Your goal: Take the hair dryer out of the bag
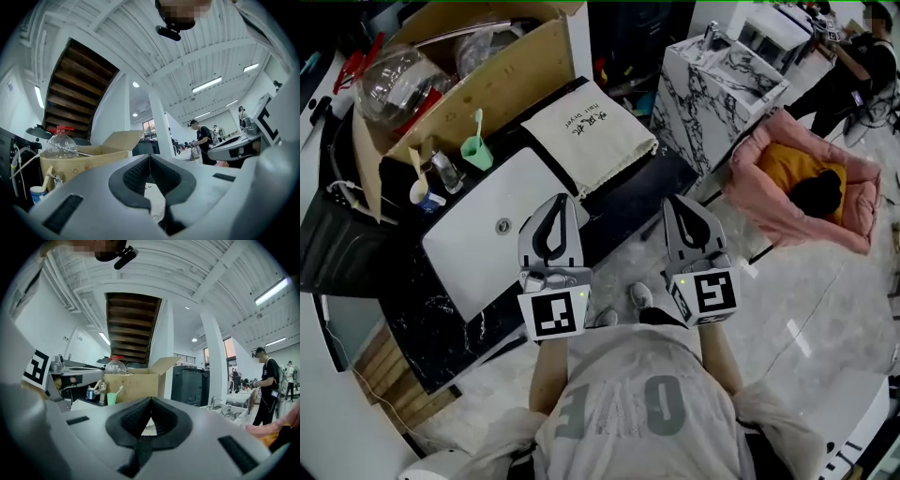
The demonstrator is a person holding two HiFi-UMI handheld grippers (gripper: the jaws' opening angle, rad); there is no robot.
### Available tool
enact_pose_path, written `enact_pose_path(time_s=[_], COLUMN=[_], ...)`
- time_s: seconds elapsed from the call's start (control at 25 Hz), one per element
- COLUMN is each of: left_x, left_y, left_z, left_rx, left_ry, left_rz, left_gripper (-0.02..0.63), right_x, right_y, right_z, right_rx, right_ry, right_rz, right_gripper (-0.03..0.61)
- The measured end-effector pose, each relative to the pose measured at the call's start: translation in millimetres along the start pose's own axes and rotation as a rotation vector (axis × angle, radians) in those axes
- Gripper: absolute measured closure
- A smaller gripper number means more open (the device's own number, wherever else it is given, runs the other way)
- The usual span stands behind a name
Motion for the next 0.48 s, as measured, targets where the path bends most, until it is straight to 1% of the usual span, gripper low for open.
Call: enact_pose_path(time_s=[0.16,0.32,0.48], left_x=[7.0,13.4,18.3], left_y=[1.9,2.5,-0.3], left_z=[-8.1,-16.3,-21.3], left_rx=[0.02,0.021,0.025], left_ry=[-0.064,-0.112,-0.151], left_rz=[0.006,0.01,0.01], left_gripper=[0.584,0.584,0.584], right_x=[12.8,20.7,29.4], right_y=[0.5,5.5,5.0], right_z=[-15.3,-32.1,-44.5], right_rx=[-0.031,-0.007,-0.004], right_ry=[-0.063,-0.088,-0.118], right_rz=[-0.02,-0.031,-0.044], right_gripper=[0.548,0.548,0.548])
Point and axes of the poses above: the fingertips, and each gripper's own axes: x forward along the fingers, z to its left, y out of its underside, the point moved 5 cm from there along -x, backward along the fingers, and after that the axes turned 8 degrees about z, right-handed, at the moved point
